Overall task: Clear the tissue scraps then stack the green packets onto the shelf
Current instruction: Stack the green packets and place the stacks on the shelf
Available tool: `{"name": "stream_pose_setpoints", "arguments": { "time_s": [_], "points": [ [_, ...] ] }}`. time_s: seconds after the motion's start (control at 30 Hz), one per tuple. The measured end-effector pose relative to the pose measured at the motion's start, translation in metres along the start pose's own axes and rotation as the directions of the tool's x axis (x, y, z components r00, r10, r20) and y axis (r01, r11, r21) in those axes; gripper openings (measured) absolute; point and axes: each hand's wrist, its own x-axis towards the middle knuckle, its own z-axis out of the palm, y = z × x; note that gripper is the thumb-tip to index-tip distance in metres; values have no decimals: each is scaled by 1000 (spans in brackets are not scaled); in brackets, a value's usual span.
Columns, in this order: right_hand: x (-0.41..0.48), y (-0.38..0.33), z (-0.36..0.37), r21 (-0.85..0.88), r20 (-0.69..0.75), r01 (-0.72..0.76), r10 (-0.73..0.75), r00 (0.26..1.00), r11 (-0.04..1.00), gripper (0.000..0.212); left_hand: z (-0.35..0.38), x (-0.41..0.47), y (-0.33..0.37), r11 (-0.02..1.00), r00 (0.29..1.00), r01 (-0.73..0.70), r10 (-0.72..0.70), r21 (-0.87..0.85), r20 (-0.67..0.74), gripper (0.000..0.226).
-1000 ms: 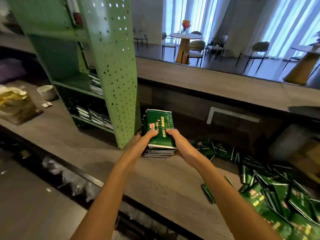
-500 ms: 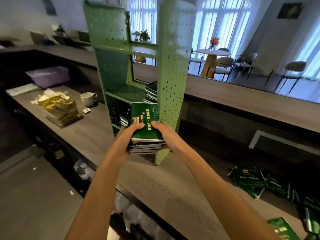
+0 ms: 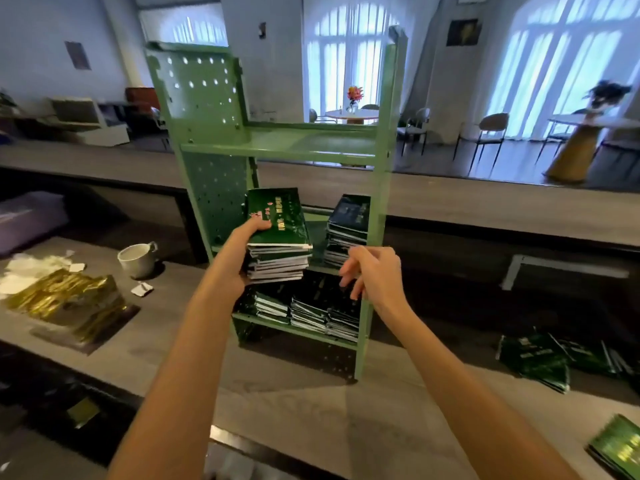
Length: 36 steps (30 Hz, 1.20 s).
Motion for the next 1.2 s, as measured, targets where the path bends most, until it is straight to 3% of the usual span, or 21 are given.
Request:
{"name": "stream_pose_setpoints", "arguments": {
  "time_s": [0.13,0.23,0.33,0.4,0.63,0.97,1.2],
  "points": [
    [7,12,-10,-200,-233,112,-158,959,973,42,8,34,14,999,997,41,-43,31,66,20],
    [12,14,-17,-378,-243,137,-241,939,916,44,15,52,21,995,988,87,-91,37,127,20],
    [16,14,-19,-474,-235,121,-258,937,872,32,16,70,23,994,961,95,-108,62,254,25],
    [19,15,-18,-459,-223,111,-235,946,882,25,14,78,22,993,944,91,-112,81,310,25],
    [22,17,-12,-411,-229,97,-206,951,906,37,17,88,12,969,888,150,-220,199,405,27],
    [22,18,-12,-421,-231,95,-208,950,902,38,22,94,11,976,889,126,-190,177,415,33],
    [25,19,-11,-434,-213,109,-220,952,894,45,24,91,16,960,874,101,-211,261,439,27]
  ]
}}
